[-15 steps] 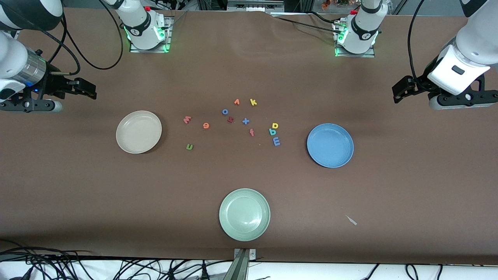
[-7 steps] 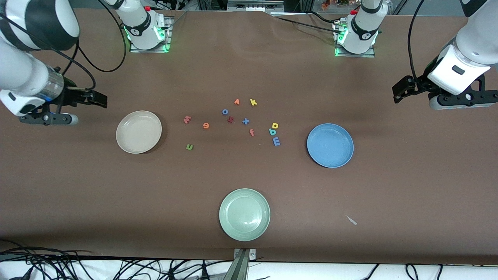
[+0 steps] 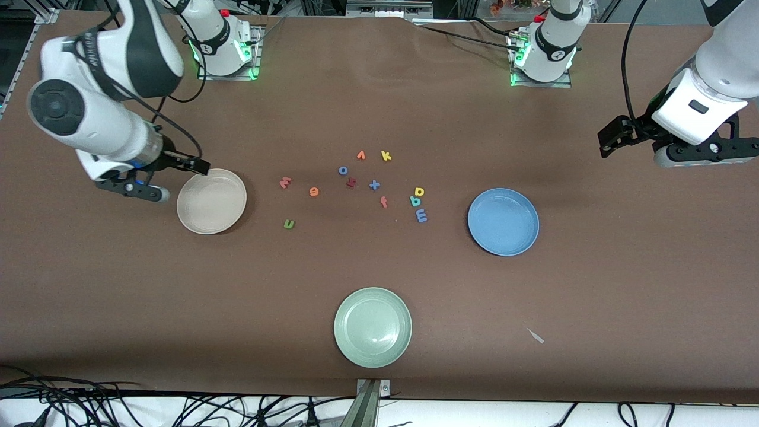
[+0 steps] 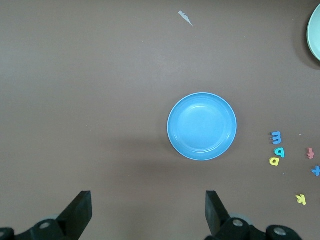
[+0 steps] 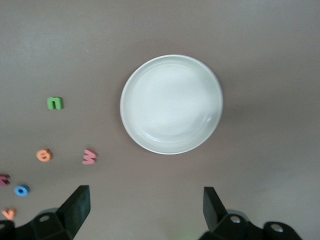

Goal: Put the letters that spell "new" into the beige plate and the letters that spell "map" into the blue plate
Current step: 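Move the right gripper over the pink letter m beside the cream plate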

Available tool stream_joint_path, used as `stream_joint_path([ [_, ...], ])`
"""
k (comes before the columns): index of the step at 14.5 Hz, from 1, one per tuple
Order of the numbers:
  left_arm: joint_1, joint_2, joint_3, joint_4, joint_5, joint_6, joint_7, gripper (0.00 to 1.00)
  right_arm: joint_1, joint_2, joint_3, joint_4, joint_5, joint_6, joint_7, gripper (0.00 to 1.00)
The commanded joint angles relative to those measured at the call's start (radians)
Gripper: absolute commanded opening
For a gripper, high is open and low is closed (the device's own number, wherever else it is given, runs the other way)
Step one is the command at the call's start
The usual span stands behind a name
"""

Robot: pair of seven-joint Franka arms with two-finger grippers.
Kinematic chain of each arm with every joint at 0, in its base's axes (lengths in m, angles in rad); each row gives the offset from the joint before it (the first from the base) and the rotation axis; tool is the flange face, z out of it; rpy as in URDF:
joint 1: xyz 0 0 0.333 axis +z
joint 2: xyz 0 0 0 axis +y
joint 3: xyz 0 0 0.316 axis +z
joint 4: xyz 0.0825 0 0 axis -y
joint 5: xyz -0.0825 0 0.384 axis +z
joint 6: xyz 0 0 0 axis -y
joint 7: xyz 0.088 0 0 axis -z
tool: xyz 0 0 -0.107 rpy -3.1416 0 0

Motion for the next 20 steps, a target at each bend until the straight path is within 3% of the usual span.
stream_joint_path([
  [1,0.001,0.013,0.001,0.031,0.023,-0.02,0.018,1.0,0.0,-0.027,0.067,-0.108,-0.01,0.104,0.124,1.0],
  [6,0.001,0.013,0.001,0.031,0.025,-0.018,0.018,1.0,0.0,-0.023,0.153,-0.323,-0.01,0.386,0.365,1.0],
  [9,0.001,0.013,0.001,0.031,0.025,-0.018,0.018,1.0,0.0,0.012,0.191,-0.389,-0.01,0.507,0.457,1.0],
  [11,0.001,0.013,0.001,0.031,0.025,-0.018,0.018,1.0,0.001,0.052,0.216,-0.4,-0.01,0.567,0.523,1.0],
  [20,0.001,0.014,0.002,0.031,0.023,-0.017,0.018,1.0,0.0,0.245,0.213,-0.398,-0.018,0.801,0.592,1.0],
])
